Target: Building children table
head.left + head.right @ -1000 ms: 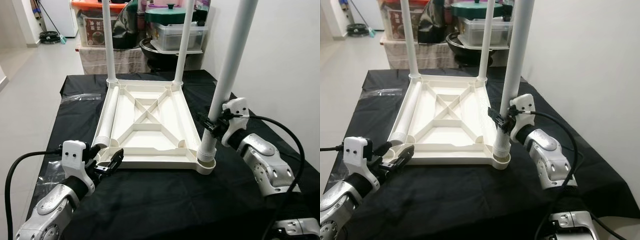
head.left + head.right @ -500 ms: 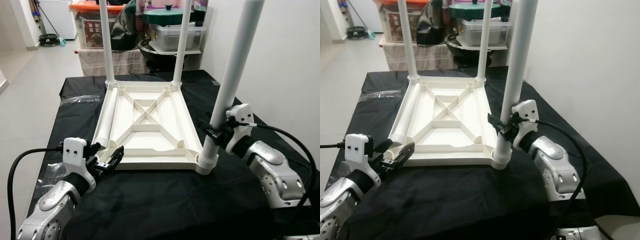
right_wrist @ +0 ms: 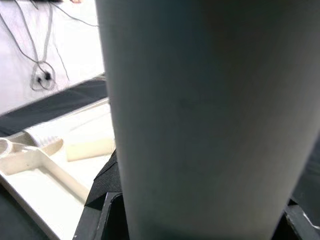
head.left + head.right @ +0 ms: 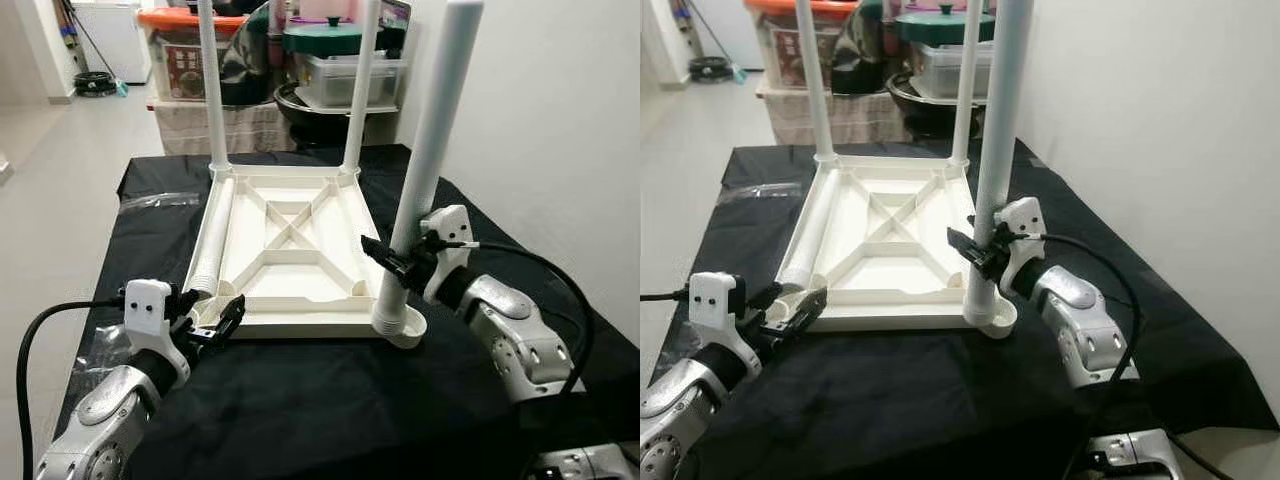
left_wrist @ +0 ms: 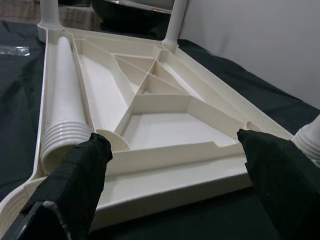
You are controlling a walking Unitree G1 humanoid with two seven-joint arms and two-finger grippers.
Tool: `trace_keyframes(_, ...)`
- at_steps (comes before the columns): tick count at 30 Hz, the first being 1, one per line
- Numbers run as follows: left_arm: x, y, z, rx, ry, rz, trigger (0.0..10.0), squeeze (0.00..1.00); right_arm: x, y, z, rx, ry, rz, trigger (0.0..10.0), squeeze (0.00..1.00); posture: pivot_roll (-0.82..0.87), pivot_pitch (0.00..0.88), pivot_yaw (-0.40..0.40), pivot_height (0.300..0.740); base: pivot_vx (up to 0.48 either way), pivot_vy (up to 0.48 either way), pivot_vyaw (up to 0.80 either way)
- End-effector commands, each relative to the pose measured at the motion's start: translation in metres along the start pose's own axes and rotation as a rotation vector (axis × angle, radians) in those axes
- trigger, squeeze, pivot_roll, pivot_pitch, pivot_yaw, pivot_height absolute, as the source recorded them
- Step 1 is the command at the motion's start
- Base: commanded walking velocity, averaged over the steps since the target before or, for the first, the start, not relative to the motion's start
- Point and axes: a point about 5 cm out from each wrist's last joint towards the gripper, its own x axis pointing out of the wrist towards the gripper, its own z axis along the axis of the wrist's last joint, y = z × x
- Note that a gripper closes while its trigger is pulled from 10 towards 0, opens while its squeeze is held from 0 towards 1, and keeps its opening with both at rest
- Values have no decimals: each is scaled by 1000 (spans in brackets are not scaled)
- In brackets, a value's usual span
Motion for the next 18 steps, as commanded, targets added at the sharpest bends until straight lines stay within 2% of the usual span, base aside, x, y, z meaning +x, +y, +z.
trace_keyframes(1,-1,1,-1,8,-4,18,10000,0,-6,-9,-18,4,90,-37,0,0,104,0,-76,740,0,0,0)
trace_keyframes(11,4,-1,-2,11,3,-6,10000,0,-14,-24,-16,-13,89,-100,0,0,88,0,-56,740,0,0,0)
trace_keyframes(18,5,-2,-2,11,1,-12,10000,0,-13,-16,-23,-22,99,-76,0,0,93,0,-56,740,0,0,0)
